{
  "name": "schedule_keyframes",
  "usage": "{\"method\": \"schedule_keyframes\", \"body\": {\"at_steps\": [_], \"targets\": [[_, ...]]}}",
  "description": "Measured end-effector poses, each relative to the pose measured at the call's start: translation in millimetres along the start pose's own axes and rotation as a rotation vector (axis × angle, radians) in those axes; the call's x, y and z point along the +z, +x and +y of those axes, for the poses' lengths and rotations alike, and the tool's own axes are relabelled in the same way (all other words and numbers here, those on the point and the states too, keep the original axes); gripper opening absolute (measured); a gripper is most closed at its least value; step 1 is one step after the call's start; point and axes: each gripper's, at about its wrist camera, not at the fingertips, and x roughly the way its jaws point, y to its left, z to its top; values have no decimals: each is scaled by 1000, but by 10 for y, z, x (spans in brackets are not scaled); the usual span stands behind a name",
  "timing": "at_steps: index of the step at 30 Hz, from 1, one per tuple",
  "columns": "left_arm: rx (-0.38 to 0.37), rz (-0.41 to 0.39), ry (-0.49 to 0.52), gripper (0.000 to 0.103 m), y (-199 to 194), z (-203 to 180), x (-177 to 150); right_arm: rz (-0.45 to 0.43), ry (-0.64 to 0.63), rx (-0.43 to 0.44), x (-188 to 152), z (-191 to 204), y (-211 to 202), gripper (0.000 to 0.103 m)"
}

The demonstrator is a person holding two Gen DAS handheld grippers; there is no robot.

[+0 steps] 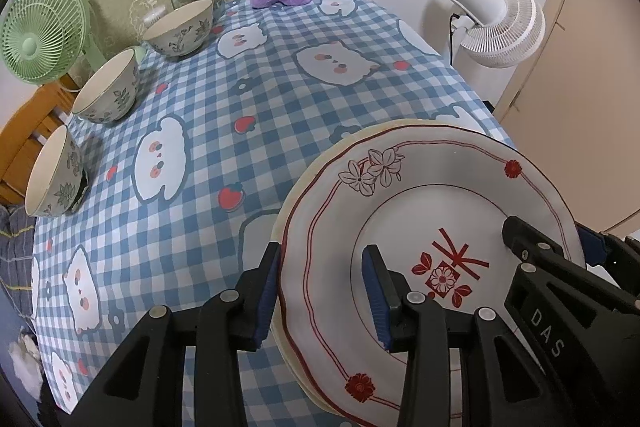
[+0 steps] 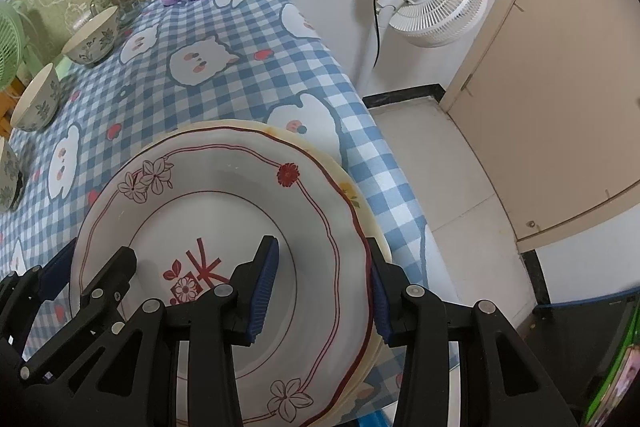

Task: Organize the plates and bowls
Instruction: 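Lower the red-rimmed plate onto the yellow-flower stack and open both grippers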

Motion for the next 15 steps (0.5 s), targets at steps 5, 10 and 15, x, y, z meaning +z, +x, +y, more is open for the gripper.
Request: {"method": "schedule_keyframes", "body": {"at_steps": [5,10,15], "targets": [[0,-8,-10,40,9,-10,0,1,11,7,-10,-1,0,48],[-9,-12,-5,41,10,4,4,-1,-1,8,13,2,14,48],[-9,-14,-8,45,14,-1,4,0,2,13,18,-7,12,49]]}}
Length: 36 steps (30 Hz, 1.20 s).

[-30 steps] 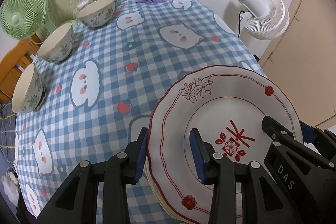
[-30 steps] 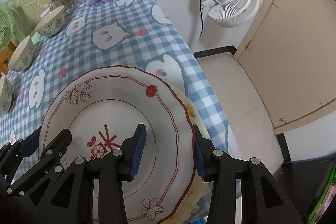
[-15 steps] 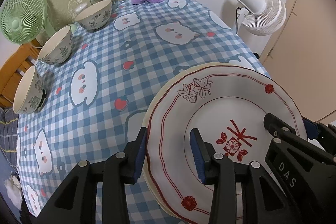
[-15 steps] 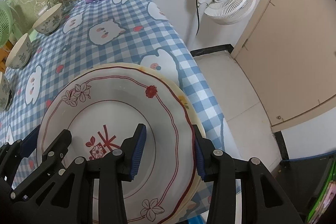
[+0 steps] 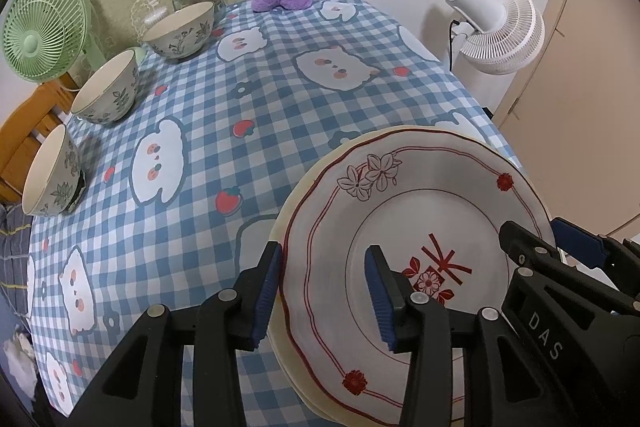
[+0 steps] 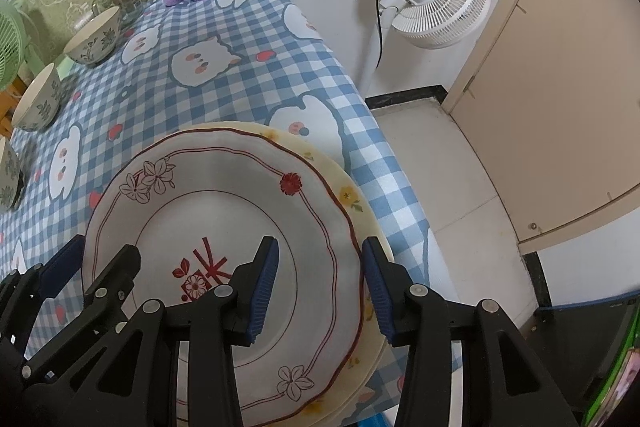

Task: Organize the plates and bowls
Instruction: 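Lower the red-rimmed plate onto the yellow-flower stack and open both grippers, then move both grippers to the plain cream bowl near the green fan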

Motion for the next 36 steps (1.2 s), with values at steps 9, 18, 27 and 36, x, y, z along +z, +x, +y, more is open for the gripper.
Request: {"method": "schedule_keyframes", "body": {"at_steps": [9,18,27,36], "targets": [[-25,37,-17,64,33,49,39,35,13,11,22,-3,-4,51],[-28,11,-37,73,-183,214,35,-12,-5,20,95,56,-284,62],[0,-44,-61,83,-544,323,106,-82,-84,93,269,201,-673,82],[18,-95,-138,84,-904,353,204,-153,-200,202,409,402,-1051,89]]}}
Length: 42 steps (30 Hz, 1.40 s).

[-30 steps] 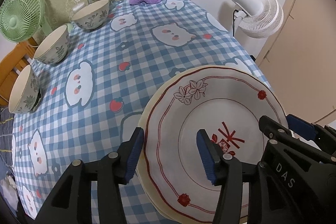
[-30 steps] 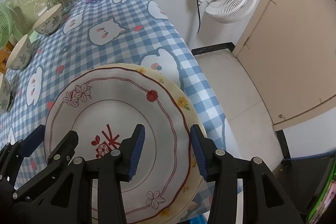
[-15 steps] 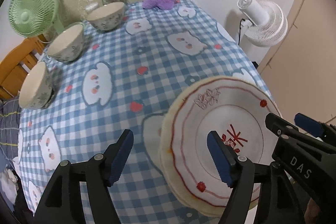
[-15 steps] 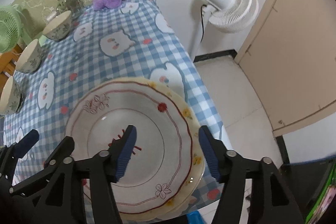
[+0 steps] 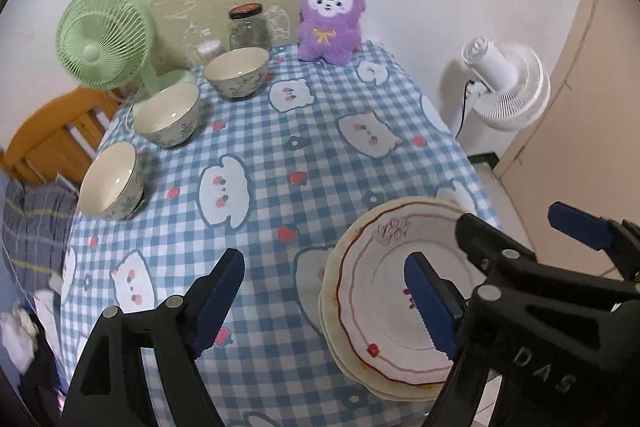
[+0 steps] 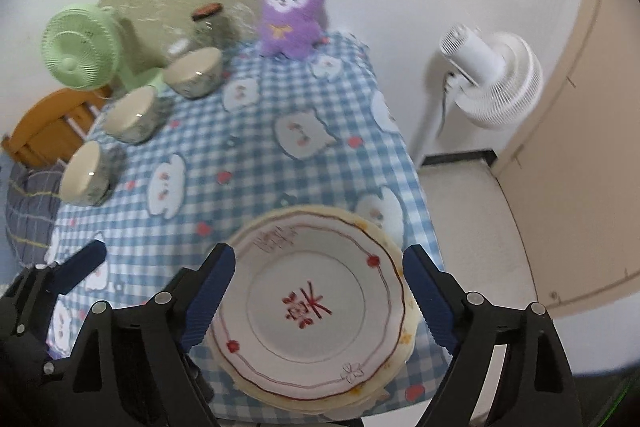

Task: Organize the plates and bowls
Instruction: 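Move both grippers to the plain cream bowl near the green fan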

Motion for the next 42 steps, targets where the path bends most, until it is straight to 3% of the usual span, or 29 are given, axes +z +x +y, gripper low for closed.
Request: {"method": "schedule_keyframes", "body": {"at_steps": [11,16,42], "targets": [[102,-49,-164,84,-306,221,72,-64,-114,107,209,249,-226,93],[135,-84,-189,85,-427,363,76,-92,-128,120,250,404,-298,94],[77,-113,-100,87,-466,1534,325,-148,-55,54,424,1677,-339,94]]}}
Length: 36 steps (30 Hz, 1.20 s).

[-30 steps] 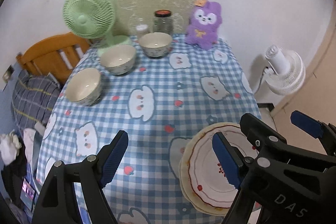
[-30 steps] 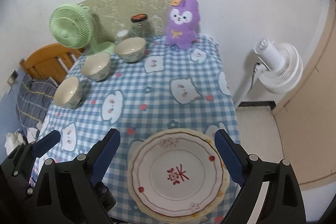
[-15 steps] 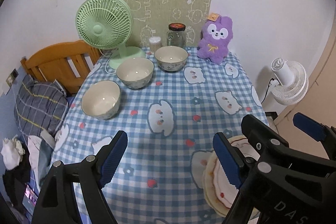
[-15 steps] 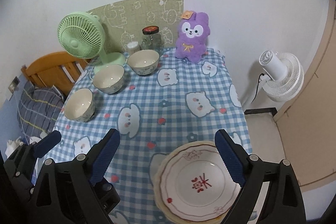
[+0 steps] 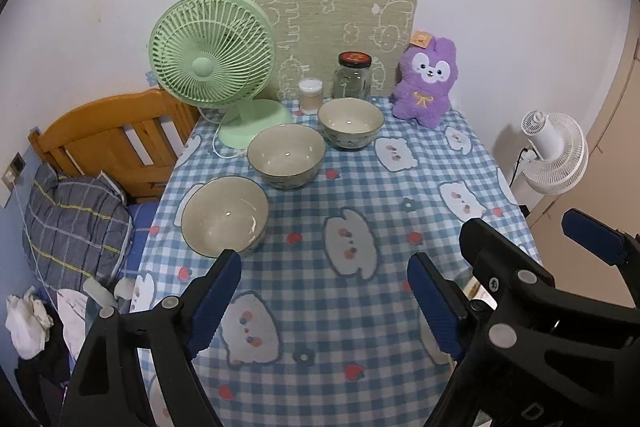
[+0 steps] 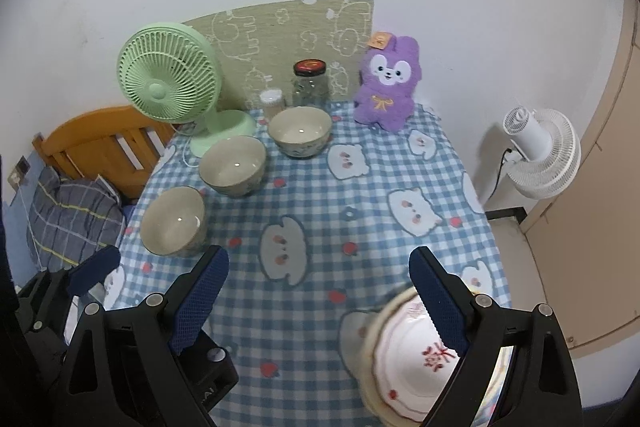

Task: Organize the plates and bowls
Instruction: 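Move both grippers to the plain cream bowl near the green fan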

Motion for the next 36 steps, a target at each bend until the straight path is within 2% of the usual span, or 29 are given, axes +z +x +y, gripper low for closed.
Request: {"method": "schedule_keyframes", "body": {"at_steps": [10,16,24,30,36], "targets": [[5,9,10,87,195,473,96,27,27,6,54,423,276,94],[-16,29,-7,86,359,731,131,39,29,4,98,665,466,94],[11,56,-18,86,626,1028,178,41,1,14,154,967,752,93],[19,74,-24,86,877,1216,197,67,-3,16,174,1118,1026,88],[27,101,-9,77,1135,1305,224,107,13,15,171,1175,1330,83]]}}
